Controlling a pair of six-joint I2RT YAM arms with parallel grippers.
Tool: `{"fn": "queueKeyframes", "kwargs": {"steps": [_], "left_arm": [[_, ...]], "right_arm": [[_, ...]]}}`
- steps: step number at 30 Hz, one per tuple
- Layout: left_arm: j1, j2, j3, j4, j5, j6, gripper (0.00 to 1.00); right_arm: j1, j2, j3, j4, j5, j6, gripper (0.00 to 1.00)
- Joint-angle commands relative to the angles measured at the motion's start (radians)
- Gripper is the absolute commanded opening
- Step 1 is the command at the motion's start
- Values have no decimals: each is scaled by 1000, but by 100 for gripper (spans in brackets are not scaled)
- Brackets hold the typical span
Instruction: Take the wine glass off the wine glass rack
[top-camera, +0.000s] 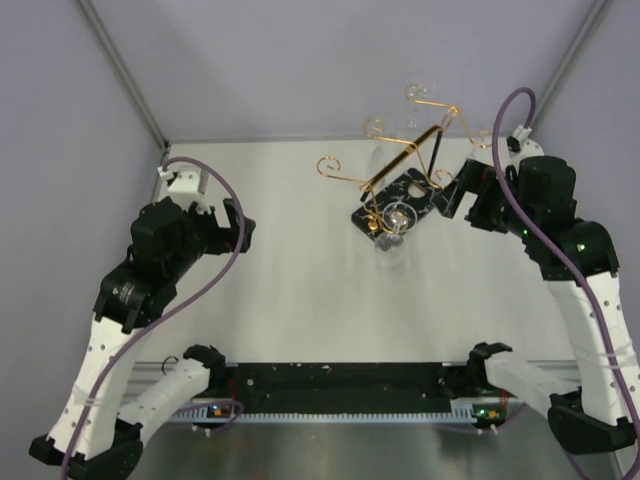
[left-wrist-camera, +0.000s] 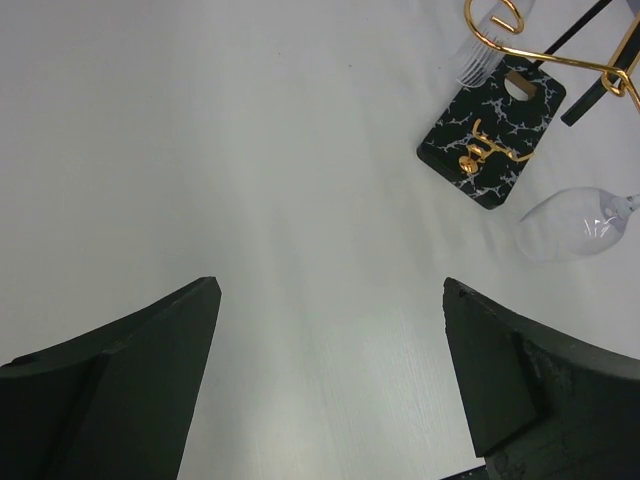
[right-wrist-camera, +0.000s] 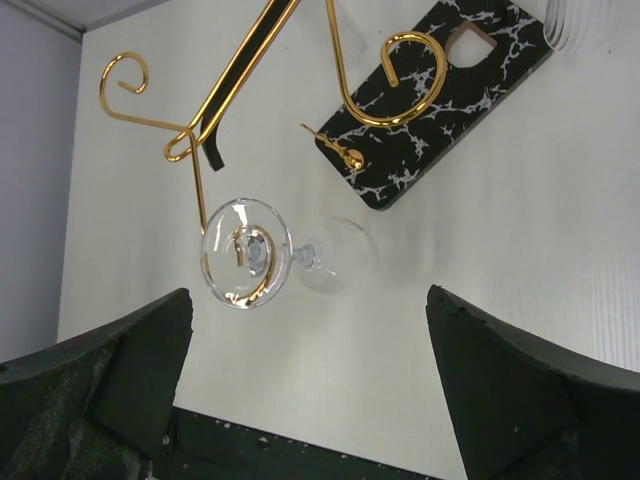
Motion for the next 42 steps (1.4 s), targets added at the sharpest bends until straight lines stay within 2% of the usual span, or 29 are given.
{"fn": "queueKeyframes", "kwargs": {"steps": [1,10,14,17,23,26,32,37,42], "left_arm": [[-2,-25,-17,40,2,20,98],[-2,-33,-46,70,18,44,98],[-1,-39,-52,72,45,43,98],[-2,-47,-60,80,99,39,98],[-1,-48,-72,77,118,33,97],[-1,-54,-88,81,116,27,97],[-1,-57,-101,87,121,26,97],[-2,-44,-94,86,121,33,97],[-2,-37,-104,87,118,33,97]], "right_arm": [[-3,-22,39,-7,37,-30,99],[-12,-31,36,-51,53,-88,98],[-12,4,56,-56,-115,-84,97],[-12,26,21,-56,-229,-40,92],[-14,14,-90,-5,-338,48,88],[-14,7,-159,34,-381,82,84],[-12,-5,-248,116,-345,143,70],[-12,-11,-272,182,-297,197,68],[-26,-11,-326,283,-320,258,64]]}}
